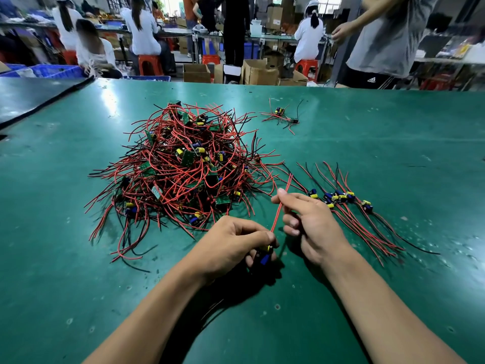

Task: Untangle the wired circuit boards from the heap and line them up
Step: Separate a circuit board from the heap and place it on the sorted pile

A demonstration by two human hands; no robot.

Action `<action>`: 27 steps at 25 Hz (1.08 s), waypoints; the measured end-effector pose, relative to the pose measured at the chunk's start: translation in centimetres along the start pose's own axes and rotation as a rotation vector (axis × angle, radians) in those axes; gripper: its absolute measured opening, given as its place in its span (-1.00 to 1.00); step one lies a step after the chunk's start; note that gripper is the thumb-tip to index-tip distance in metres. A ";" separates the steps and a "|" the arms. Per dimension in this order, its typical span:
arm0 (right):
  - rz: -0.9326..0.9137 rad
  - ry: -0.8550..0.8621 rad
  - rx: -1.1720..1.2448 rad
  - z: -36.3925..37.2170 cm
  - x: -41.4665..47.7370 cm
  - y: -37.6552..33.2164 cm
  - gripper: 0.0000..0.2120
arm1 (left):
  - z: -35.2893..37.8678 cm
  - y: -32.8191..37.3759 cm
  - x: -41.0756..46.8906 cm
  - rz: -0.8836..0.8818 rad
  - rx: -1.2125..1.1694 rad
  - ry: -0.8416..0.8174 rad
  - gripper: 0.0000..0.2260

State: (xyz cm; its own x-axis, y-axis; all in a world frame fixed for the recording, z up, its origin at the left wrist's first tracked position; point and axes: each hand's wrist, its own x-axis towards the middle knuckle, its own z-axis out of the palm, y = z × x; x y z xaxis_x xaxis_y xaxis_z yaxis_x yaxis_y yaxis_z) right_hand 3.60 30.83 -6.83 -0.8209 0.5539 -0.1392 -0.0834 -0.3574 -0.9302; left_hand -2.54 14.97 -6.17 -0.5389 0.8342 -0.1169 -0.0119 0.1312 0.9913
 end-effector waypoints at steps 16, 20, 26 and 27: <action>0.137 0.079 0.235 -0.4 0.0 -1.6 -0.63 | 0.1 -0.4 0.2 -0.018 -0.024 0.022 -0.84; 0.063 0.075 0.092 -0.4 -0.1 -1.3 -0.46 | 0.2 -0.2 0.6 -0.023 -0.215 0.097 -0.68; -0.120 -0.024 -0.378 0.8 -1.6 0.3 -0.71 | 0.0 0.1 0.6 -0.025 -0.342 0.109 -0.56; -0.189 -0.036 -0.524 0.9 -1.8 0.6 -0.72 | 0.0 0.1 0.6 -0.023 -0.371 0.111 -0.56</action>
State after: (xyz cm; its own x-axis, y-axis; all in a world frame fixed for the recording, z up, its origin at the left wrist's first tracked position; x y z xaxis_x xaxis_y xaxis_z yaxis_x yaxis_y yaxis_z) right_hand 4.50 28.95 -6.81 -0.8385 0.5426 0.0495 0.0536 0.1725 -0.9835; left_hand -2.81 15.46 -6.16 -0.6227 0.7675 -0.1521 -0.3177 -0.0703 0.9456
